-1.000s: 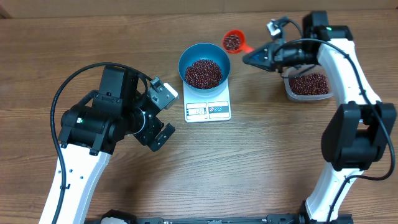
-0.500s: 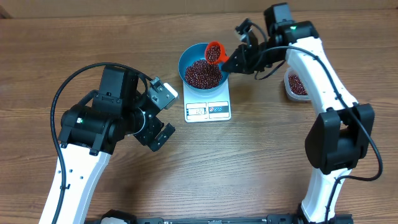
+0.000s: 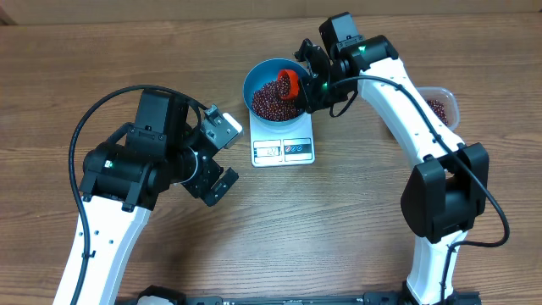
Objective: Scoop item into bowl and weigh 150g on scale
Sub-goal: 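Carry the filled scoop left over the blue bowl, then tip the scoop over the blue bowl to pour beans in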
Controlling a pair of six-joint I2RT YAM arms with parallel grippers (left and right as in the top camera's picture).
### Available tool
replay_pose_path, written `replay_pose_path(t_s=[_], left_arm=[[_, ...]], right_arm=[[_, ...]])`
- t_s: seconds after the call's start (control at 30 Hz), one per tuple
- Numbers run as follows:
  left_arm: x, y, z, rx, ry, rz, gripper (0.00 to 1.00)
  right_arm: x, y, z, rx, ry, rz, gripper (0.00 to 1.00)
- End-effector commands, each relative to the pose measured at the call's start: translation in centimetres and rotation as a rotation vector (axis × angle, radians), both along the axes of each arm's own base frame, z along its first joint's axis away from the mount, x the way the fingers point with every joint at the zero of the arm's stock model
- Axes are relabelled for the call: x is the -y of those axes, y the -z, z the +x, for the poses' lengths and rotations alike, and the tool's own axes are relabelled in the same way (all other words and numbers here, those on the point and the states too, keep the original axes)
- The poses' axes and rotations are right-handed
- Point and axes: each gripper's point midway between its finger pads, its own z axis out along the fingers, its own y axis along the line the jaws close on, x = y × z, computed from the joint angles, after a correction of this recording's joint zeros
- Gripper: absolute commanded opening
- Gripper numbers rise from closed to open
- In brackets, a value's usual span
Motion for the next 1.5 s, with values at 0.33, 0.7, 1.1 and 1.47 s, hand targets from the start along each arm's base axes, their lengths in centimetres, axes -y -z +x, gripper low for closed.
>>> replay_pose_path(t_s=[0.33,0.7,1.1,1.47], left_arm=[[0.2,0.1,0.1,-0.011,-0.004,-0.020,1.00],[0.2,0.1,0.1,-0.011,-0.004,-0.020,1.00],[0.2,0.1,0.1,-0.011,-0.004,-0.020,1.00],[0.2,0.1,0.1,-0.011,-0.004,-0.020,1.00]], right_arm=[[0.9,-3.0,1.4,0.165,0.026,-0.136,0.04],[0.6,-5.1,1.5,0.218,0.028,-0.101,0.04],[-1.3,-5.9,0.7,0.167,0.017,0.029,0.04],[-2.7,-6.5,-0.2,0.097,0.032,0.130,0.04]])
